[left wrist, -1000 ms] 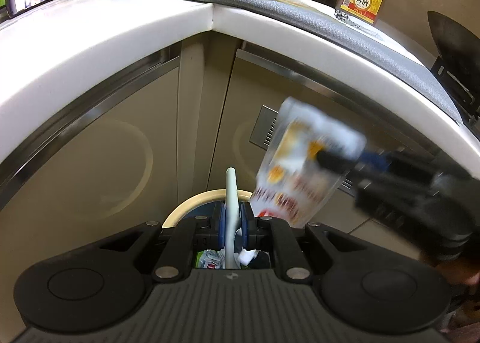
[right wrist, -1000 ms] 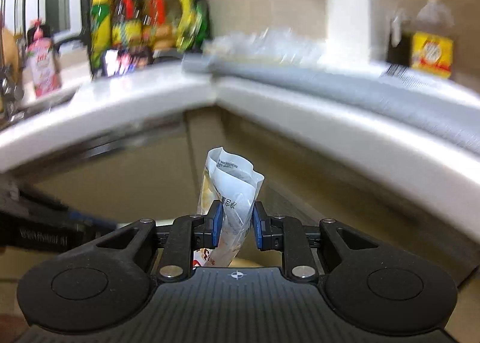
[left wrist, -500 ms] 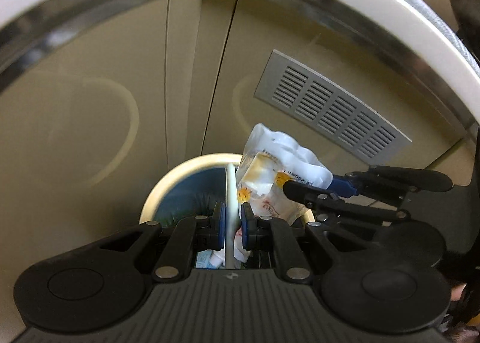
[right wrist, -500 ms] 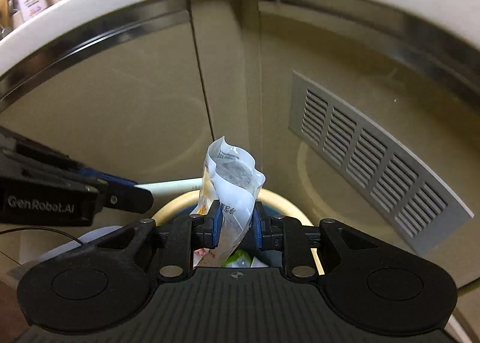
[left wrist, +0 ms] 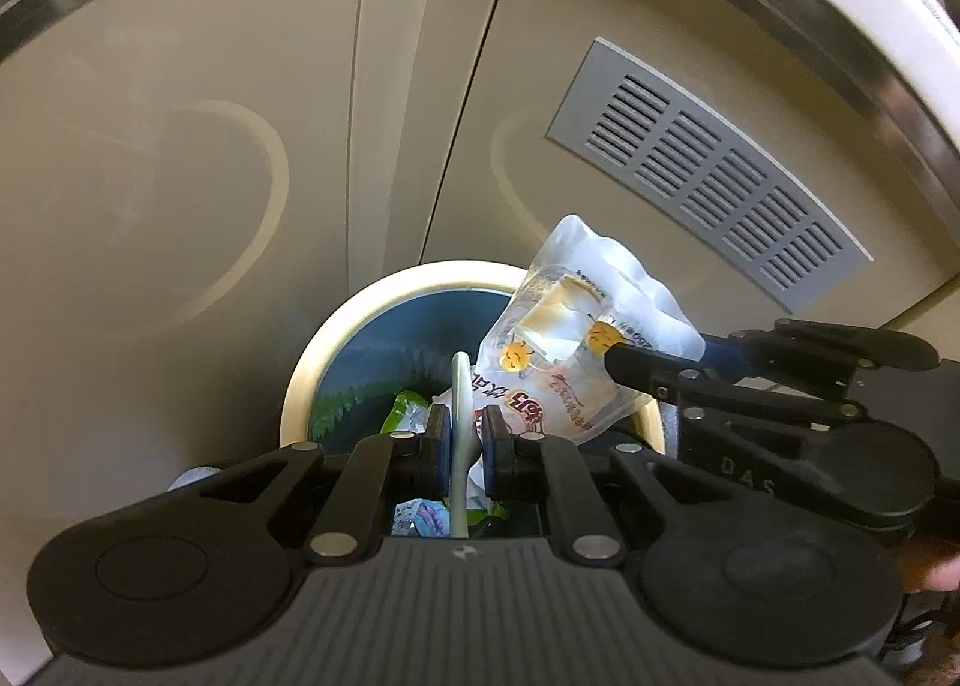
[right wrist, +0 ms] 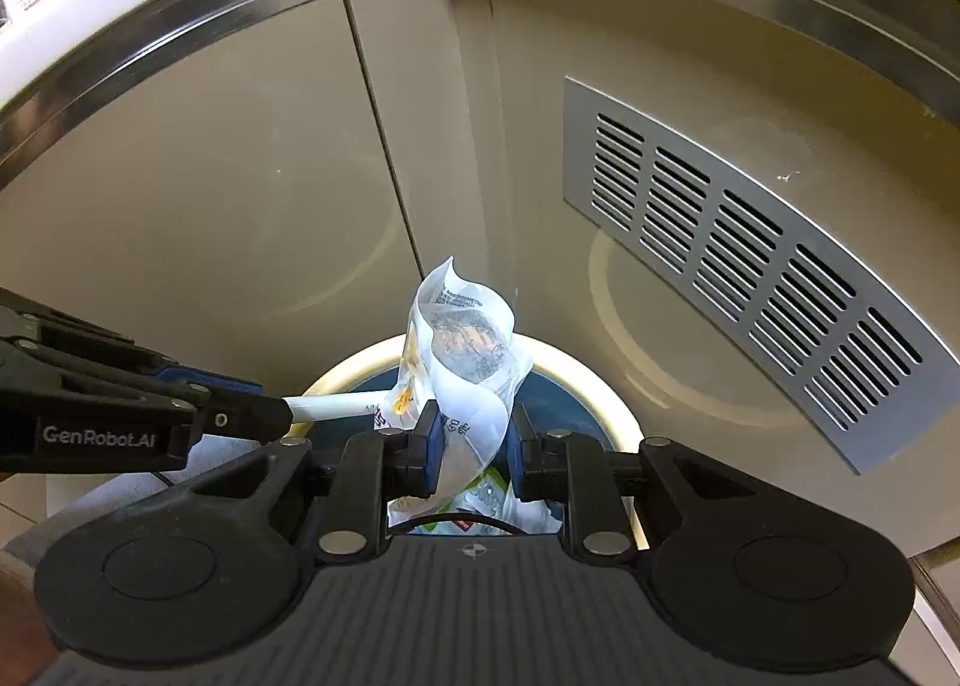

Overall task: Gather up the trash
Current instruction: 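Lower the stick and snack bag with both grippers into the bin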

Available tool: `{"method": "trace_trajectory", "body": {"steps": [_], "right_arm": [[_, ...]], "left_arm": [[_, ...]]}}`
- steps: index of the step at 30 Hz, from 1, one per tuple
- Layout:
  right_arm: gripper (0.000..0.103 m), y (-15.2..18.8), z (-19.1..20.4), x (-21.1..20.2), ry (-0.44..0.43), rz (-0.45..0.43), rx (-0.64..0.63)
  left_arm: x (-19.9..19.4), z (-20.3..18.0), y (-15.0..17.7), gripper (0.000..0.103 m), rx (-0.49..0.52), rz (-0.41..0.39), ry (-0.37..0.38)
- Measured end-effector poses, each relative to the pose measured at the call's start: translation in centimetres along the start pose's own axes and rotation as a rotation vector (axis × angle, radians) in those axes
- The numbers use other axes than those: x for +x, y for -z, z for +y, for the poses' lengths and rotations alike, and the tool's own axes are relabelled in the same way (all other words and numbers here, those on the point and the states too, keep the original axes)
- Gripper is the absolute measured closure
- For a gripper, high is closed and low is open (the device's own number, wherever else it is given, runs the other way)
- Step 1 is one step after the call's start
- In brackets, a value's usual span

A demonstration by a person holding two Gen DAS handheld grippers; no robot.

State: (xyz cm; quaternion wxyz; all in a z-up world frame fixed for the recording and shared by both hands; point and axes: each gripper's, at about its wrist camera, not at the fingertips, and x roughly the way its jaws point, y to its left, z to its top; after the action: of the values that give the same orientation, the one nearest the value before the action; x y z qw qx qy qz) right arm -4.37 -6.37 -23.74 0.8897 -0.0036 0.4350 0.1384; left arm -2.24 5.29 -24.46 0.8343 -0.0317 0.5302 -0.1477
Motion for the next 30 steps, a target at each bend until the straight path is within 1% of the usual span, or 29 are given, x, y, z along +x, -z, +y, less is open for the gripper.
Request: {"method": "trace_trajectory", "body": {"steps": [7, 11, 15, 19, 29, 30], "right_arm": [[0.080, -1.0, -0.4, 1.6, 0.011, 0.032, 0.005], [0.080, -1.1, 0.1, 2.9, 0.031, 0.062, -0.019], [0.079, -1.3, 0.6, 4.7, 0.058, 0.095, -0.060], [0.079, -1.3, 0.8, 5.9, 0.062, 0.121, -0.072], [0.079, -1.8, -0.1, 7.0, 0.070, 0.146, -0.045], [0.079, -1.9, 0.0, 6.9, 0.071, 0.147, -0.041]], "left_arm": [[1.5, 0.4, 0.1, 0.092, 0.000, 0.033, -0.019], [3.2, 0.6, -0.2, 0.092, -0.028, 0.069, -0.017], [5.1, 0.6, -0.6, 0.092, -0.046, 0.112, -0.032], [6.2, 0.5, -0.9, 0.092, -0.048, 0.135, -0.040], [8.1, 0.0, -0.9, 0.092, -0.028, 0.195, -0.055], [8.2, 0.0, -0.9, 0.090, -0.030, 0.200, -0.055]]}}
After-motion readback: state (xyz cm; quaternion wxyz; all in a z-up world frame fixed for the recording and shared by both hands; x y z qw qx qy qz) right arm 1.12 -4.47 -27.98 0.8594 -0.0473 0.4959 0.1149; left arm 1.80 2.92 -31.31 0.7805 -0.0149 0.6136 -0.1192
